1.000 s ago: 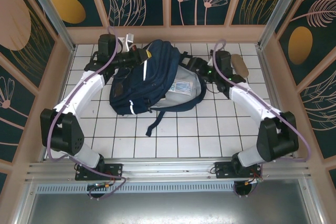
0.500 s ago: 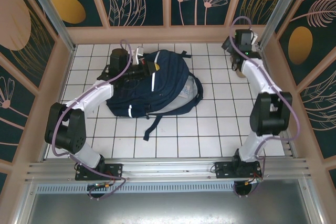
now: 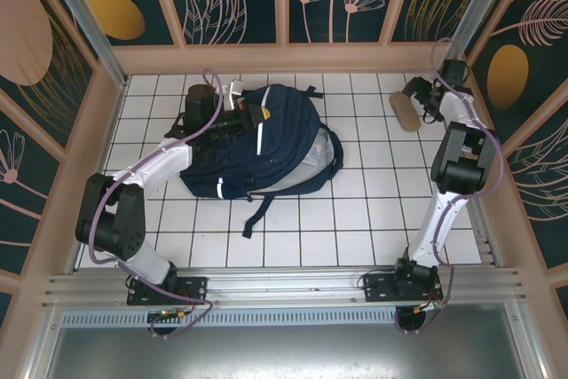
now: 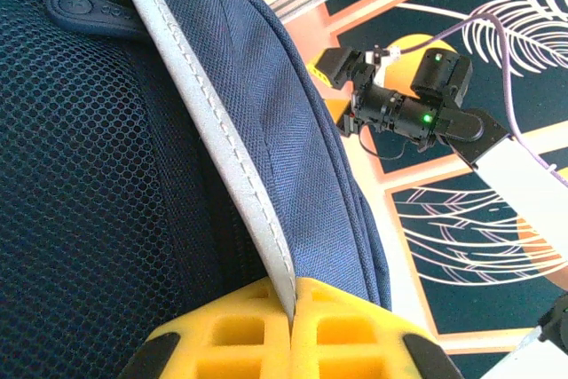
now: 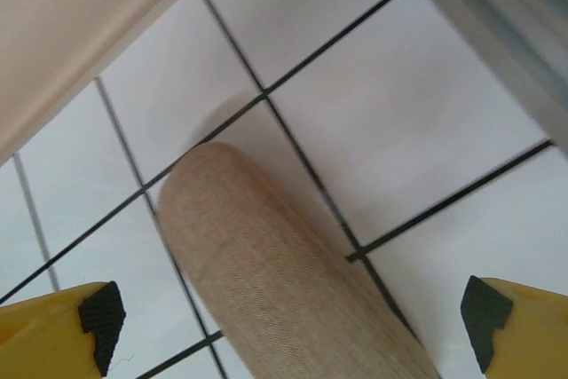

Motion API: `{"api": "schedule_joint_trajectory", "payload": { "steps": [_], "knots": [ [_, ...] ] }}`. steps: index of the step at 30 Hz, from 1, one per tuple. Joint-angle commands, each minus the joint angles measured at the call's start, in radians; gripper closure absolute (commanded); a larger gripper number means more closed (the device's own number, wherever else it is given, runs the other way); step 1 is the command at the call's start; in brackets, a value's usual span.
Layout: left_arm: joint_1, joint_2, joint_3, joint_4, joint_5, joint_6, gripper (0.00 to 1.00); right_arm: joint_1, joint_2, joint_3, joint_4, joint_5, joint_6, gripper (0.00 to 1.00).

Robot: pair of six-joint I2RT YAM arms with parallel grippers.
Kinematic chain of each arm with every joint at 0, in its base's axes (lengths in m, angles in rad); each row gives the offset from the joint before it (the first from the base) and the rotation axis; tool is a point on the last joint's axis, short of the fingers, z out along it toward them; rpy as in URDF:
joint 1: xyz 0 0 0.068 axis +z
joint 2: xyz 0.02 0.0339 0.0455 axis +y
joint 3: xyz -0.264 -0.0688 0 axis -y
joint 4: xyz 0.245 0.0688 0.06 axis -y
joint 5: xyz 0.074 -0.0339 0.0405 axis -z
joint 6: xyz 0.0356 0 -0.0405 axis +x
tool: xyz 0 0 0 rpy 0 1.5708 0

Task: Pack the student bag

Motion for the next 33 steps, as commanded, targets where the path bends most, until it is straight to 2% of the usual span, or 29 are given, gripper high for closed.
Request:
{"api": "schedule_joint_trajectory", "payload": {
  "steps": [1, 4, 10, 16, 25, 33],
  "knots": [
    [0.011, -0.030, -0.003, 0.063, 0.030, -0.010, 1.00, 0.015, 0.039, 0.045, -0.032, -0.160, -0.025, 0.01],
    [0.010, -0.032, 0.002, 0.051, 0.028, 0.002, 1.00, 0.011, 0.056, 0.036, -0.024, -0.168, -0.021, 0.01],
    [0.011, -0.032, 0.005, 0.044, 0.029, 0.010, 1.00, 0.010, 0.067, 0.042, -0.042, -0.053, -0.039, 0.01],
    [0.010, -0.033, 0.011, 0.037, 0.031, 0.015, 1.00, 0.007, 0.082, 0.043, -0.054, -0.001, -0.048, 0.01],
    [0.011, -0.039, 0.017, 0.026, 0.030, 0.024, 1.00, 0.019, 0.109, 0.010, -0.026, -0.114, -0.047, 0.01],
    [0.011, -0.040, 0.019, 0.030, 0.034, 0.022, 1.00, 0.051, 0.129, 0.018, -0.045, -0.082, -0.057, 0.01]
  ]
}}
